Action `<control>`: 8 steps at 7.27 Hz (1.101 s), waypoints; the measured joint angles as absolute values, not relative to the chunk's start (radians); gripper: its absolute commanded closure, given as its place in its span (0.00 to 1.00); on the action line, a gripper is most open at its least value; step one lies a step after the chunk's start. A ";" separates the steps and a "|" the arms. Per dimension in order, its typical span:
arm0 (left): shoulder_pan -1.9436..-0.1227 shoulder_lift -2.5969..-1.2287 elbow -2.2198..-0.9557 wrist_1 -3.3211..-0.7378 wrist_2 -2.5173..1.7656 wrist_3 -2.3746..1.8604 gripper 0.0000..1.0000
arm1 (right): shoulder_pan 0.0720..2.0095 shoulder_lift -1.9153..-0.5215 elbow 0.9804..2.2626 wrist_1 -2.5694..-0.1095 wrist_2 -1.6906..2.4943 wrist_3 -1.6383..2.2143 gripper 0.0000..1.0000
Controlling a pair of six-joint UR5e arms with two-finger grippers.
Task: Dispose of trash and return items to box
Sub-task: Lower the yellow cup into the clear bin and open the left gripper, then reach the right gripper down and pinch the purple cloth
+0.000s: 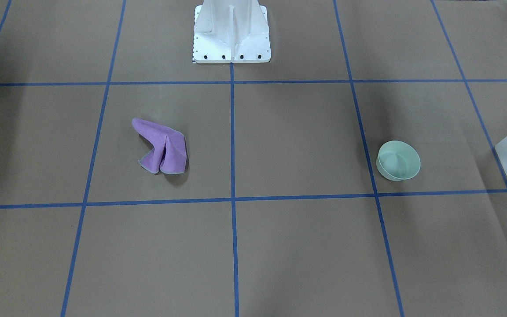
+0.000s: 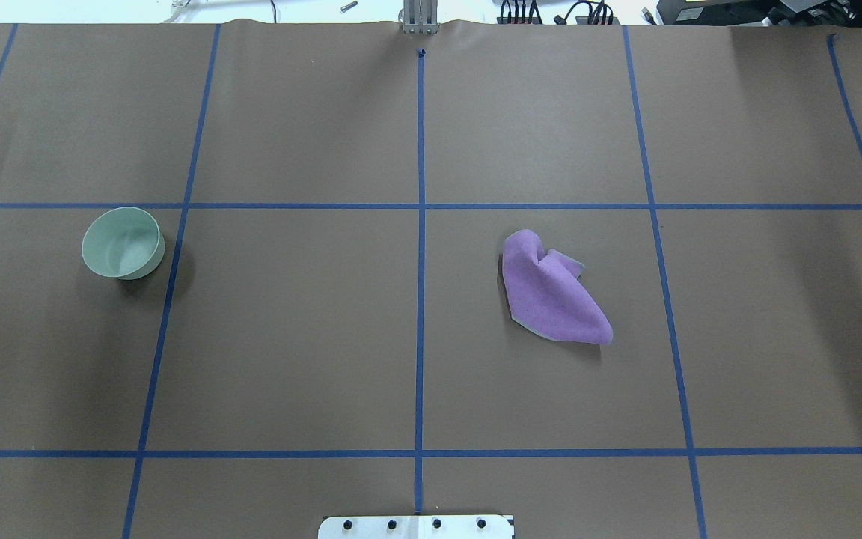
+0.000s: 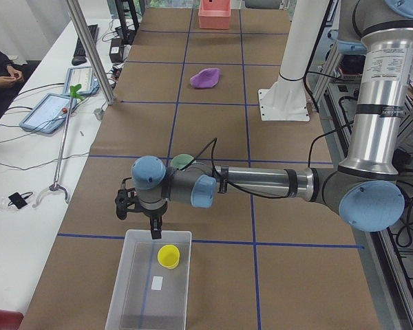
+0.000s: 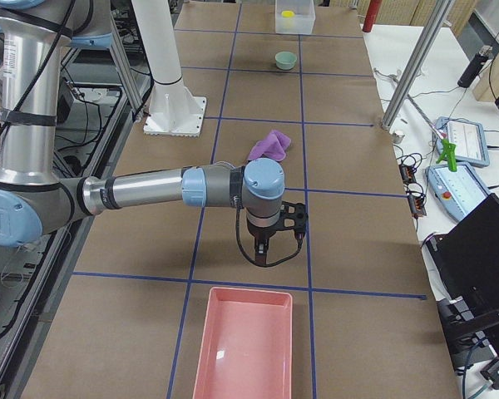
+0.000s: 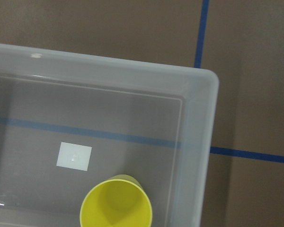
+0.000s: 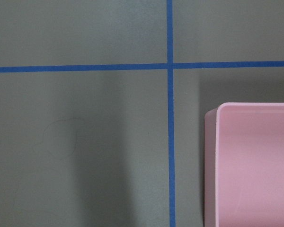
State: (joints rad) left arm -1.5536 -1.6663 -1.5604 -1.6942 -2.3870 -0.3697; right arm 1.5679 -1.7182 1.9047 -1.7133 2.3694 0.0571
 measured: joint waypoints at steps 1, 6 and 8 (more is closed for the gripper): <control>-1.529 -1.688 -1.590 -1.698 -2.400 -0.487 0.01 | 1.528 -1.701 1.917 -1.711 2.387 0.116 0.00; -1.401 -1.709 -1.617 -1.868 -2.410 -0.802 0.01 | 1.087 -1.395 2.000 -1.706 2.411 0.692 0.00; -1.384 -1.710 -1.626 -1.897 -2.408 -0.845 0.01 | 0.959 -1.266 1.942 -1.700 2.369 0.739 0.00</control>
